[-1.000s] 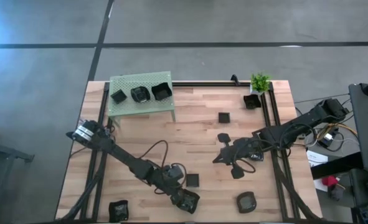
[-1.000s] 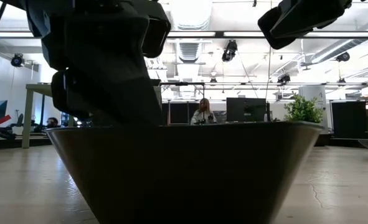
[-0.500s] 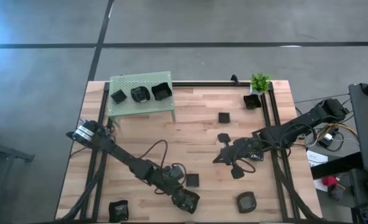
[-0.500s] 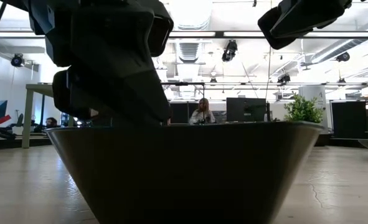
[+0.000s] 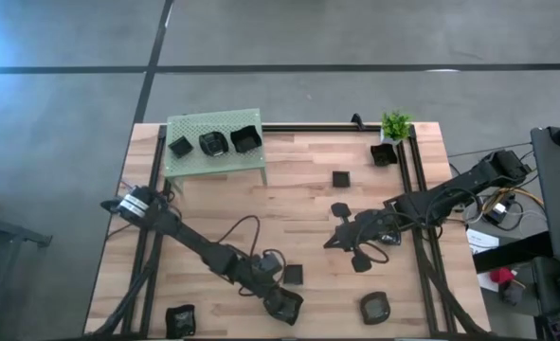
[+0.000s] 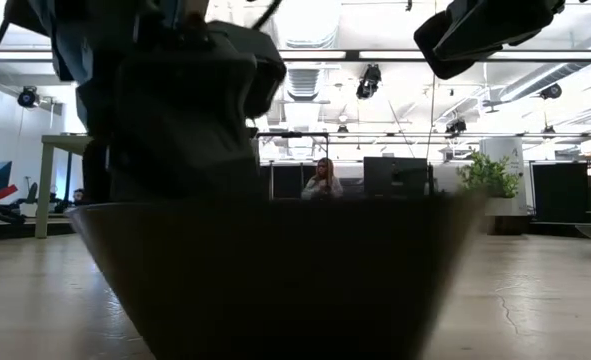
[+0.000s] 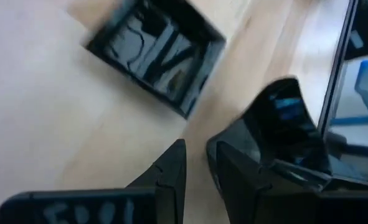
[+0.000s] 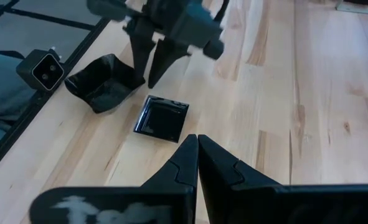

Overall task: Pick & Place Mini shaped plates
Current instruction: Stack the black wave square shaped plate on top of the wave square shaped plate on the shelf

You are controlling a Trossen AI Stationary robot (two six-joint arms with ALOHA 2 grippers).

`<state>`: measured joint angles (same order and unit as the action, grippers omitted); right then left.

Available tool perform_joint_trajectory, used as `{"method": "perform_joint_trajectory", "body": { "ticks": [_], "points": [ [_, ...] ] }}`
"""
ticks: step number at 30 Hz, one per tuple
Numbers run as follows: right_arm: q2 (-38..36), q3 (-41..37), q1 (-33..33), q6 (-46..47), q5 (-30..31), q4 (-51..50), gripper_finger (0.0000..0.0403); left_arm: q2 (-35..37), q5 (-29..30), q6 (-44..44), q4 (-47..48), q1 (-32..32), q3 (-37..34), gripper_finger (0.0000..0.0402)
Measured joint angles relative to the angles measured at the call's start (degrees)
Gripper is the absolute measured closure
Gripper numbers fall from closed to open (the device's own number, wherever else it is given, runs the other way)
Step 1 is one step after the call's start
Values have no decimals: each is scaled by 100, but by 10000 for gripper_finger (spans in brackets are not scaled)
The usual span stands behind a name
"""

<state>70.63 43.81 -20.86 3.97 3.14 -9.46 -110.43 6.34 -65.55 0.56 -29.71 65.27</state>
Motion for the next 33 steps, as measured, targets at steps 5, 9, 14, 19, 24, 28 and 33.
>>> {"method": "perform_joint_trajectory", "body": {
  "ticks": [5,9,14,19,24,28,33],
  "points": [
    [0,0,0,-7,2,30,394,-262,-436,177,13,4,278,321],
    [0,0,0,-2,1,35,394,-331,-556,322,193,13,456,321],
    [0,0,0,9,0,66,394,-309,-490,156,528,49,530,343],
    [0,0,0,10,2,87,394,-309,-433,92,642,50,560,394],
    [0,0,0,2,1,88,394,-277,-423,21,654,52,560,400],
    [0,0,0,-7,0,88,394,-139,-380,-35,700,71,560,401],
    [0,0,0,-8,0,114,394,273,-54,-42,951,117,560,401]
  ]
}}
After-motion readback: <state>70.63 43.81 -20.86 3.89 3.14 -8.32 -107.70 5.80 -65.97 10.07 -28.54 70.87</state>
